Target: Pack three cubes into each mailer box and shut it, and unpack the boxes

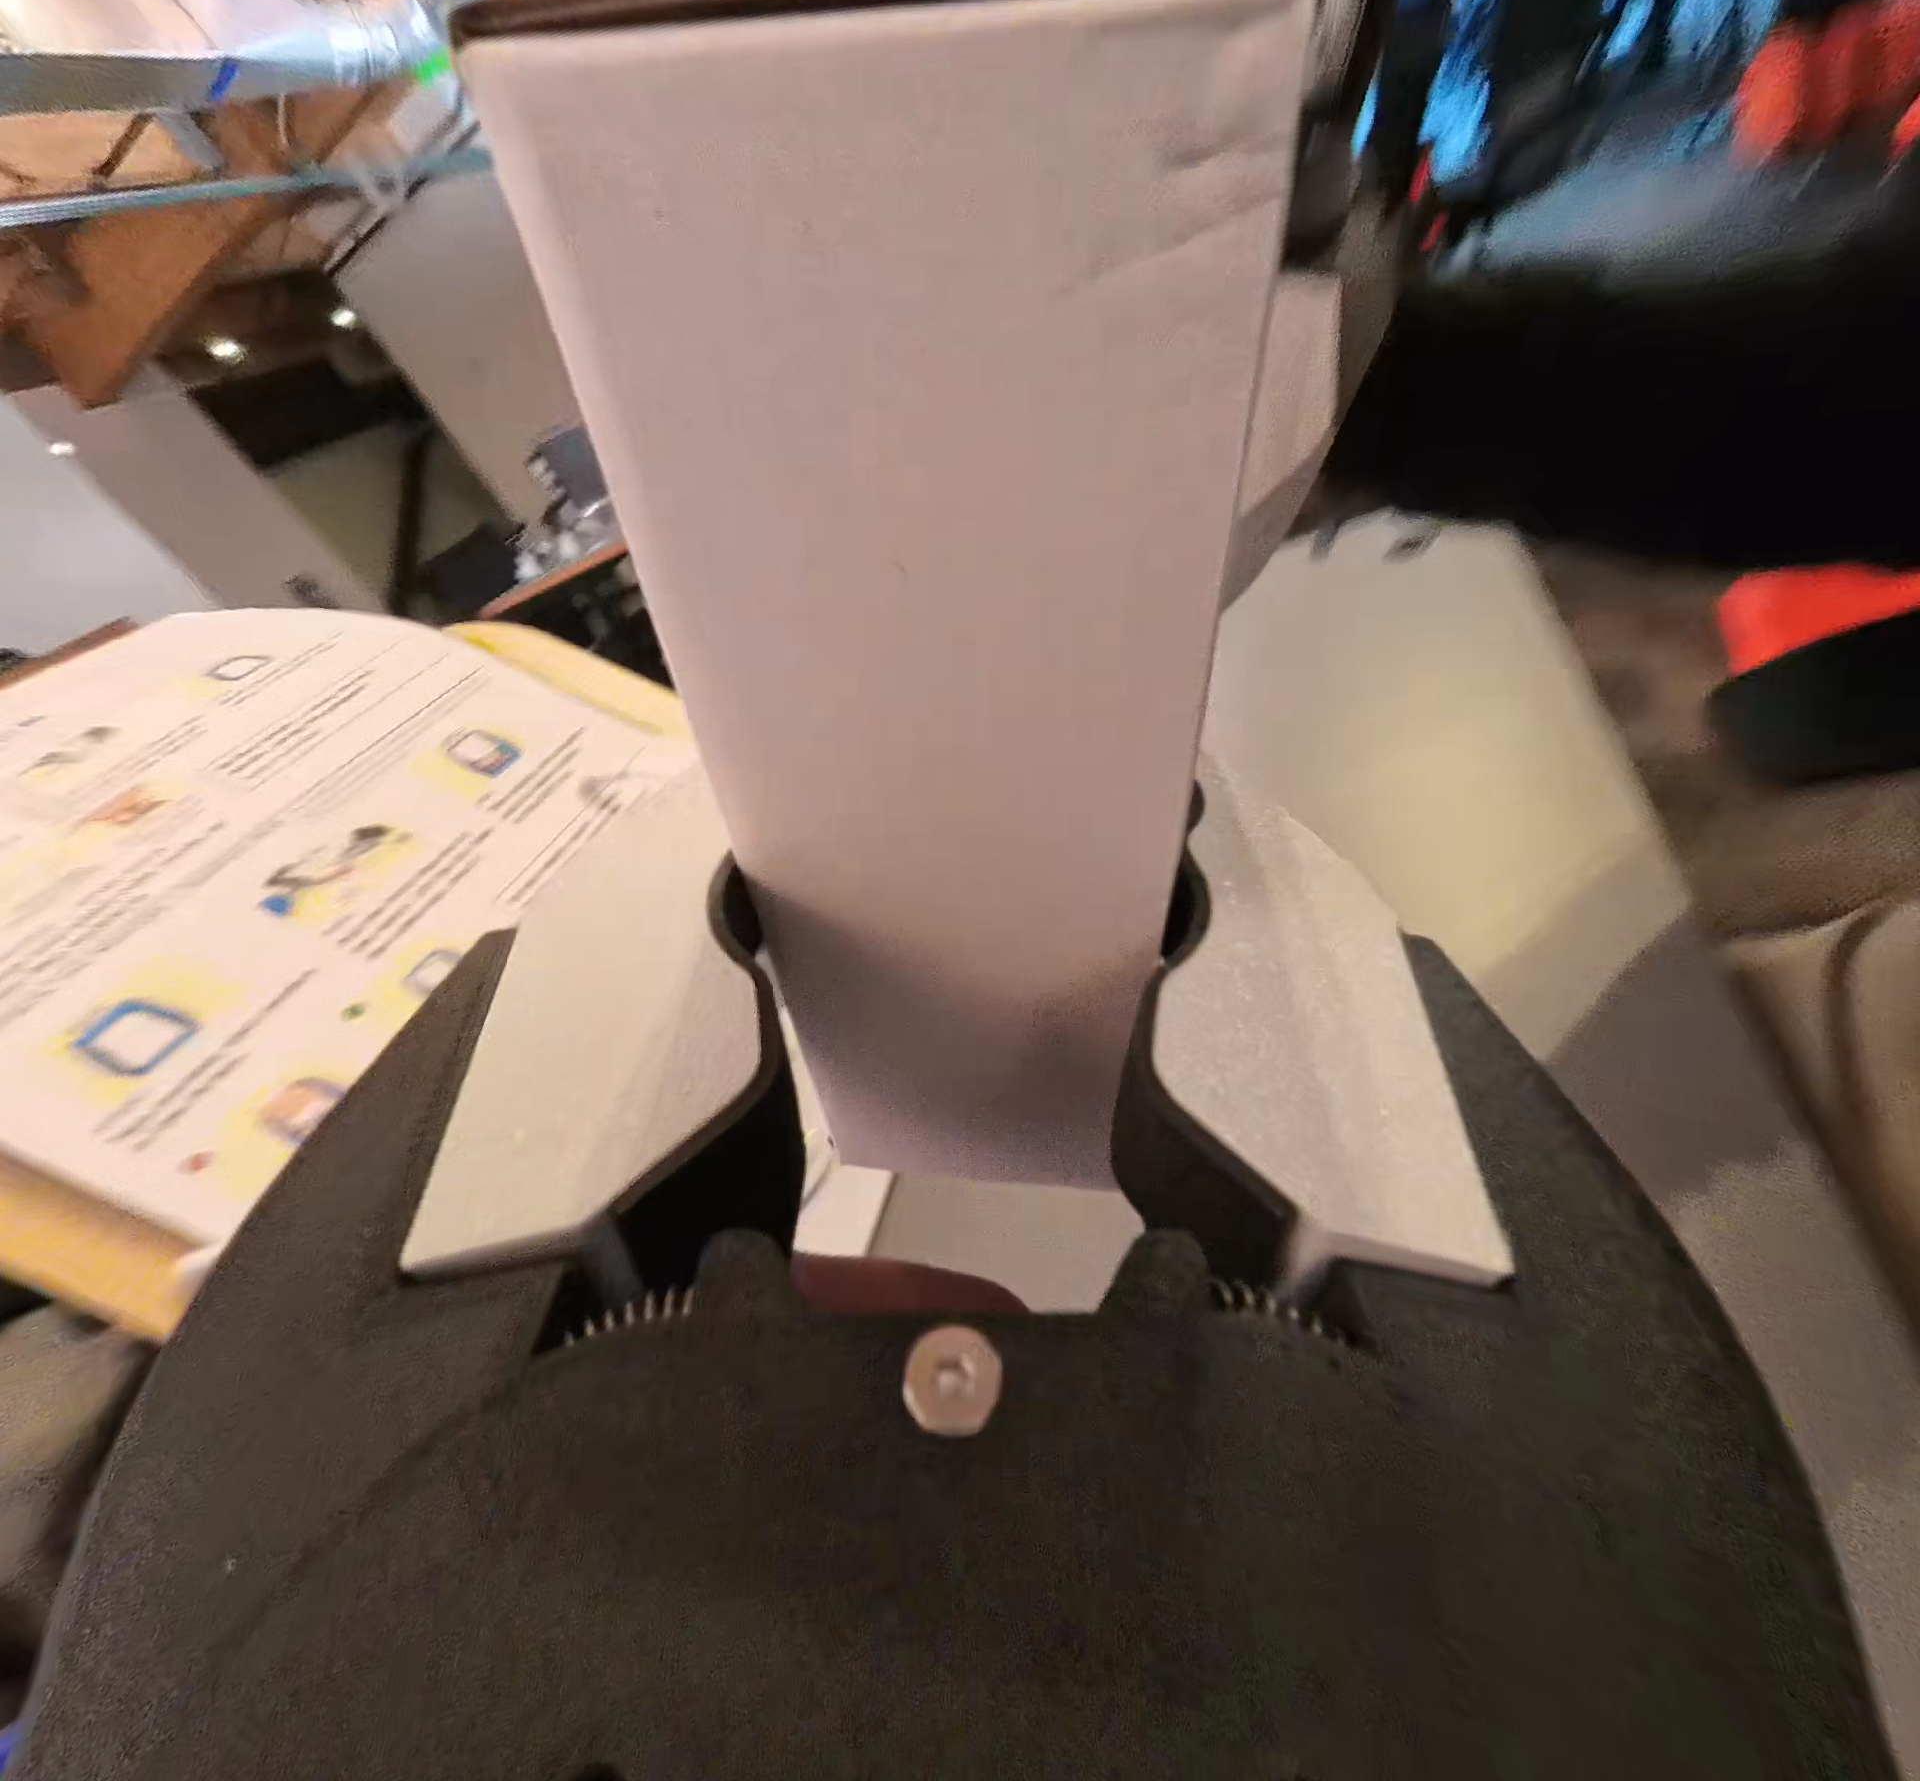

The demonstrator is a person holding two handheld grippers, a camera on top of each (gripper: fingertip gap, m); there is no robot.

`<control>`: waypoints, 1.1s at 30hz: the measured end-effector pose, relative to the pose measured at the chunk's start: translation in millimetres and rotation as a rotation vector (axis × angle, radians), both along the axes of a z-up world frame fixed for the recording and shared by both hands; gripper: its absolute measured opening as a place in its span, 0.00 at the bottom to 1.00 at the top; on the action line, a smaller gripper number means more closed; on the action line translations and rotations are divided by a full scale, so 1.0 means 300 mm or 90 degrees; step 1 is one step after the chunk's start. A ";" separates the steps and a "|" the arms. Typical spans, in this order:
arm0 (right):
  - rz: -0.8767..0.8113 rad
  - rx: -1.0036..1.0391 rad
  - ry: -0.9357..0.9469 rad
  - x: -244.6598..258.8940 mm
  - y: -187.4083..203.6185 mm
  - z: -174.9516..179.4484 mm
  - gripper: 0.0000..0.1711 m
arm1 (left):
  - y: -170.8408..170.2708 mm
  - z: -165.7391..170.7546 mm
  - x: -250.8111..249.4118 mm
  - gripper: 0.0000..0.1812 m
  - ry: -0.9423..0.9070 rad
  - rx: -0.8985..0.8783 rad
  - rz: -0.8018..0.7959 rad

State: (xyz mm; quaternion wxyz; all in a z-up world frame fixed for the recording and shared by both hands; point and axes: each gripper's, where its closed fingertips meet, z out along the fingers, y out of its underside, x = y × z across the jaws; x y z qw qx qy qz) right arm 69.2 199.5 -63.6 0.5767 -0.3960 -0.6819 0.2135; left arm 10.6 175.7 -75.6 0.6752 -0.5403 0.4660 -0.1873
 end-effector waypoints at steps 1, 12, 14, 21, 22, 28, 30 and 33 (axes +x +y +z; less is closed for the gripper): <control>0.013 -0.030 0.009 -0.004 -0.002 -0.005 0.60 | -0.010 0.022 -0.004 0.41 -0.041 -0.012 -0.028; 0.075 -0.174 0.000 -0.117 -0.061 -0.114 0.39 | -0.039 0.089 0.022 0.41 -0.168 -0.030 -0.134; 0.055 -0.156 -0.004 -0.111 -0.046 -0.119 0.38 | -0.019 0.064 0.020 0.42 -0.149 -0.041 -0.120; -0.208 0.239 -0.074 -0.003 0.142 -0.126 0.38 | 0.057 0.044 -0.103 0.56 -0.099 -0.019 0.031; -0.229 0.282 -0.079 0.007 0.154 -0.126 0.38 | 0.055 0.045 -0.112 0.56 -0.075 -0.001 0.053; -0.287 0.412 -0.088 0.048 0.187 -0.127 0.38 | 0.039 -0.010 -0.088 0.54 0.147 0.151 0.174; -0.298 0.428 -0.095 0.057 0.194 -0.126 0.38 | 0.037 -0.030 -0.067 0.55 0.203 0.190 0.194; -0.297 0.439 -0.101 0.063 0.194 -0.130 0.38 | 0.041 -0.033 -0.050 0.52 0.248 0.240 0.219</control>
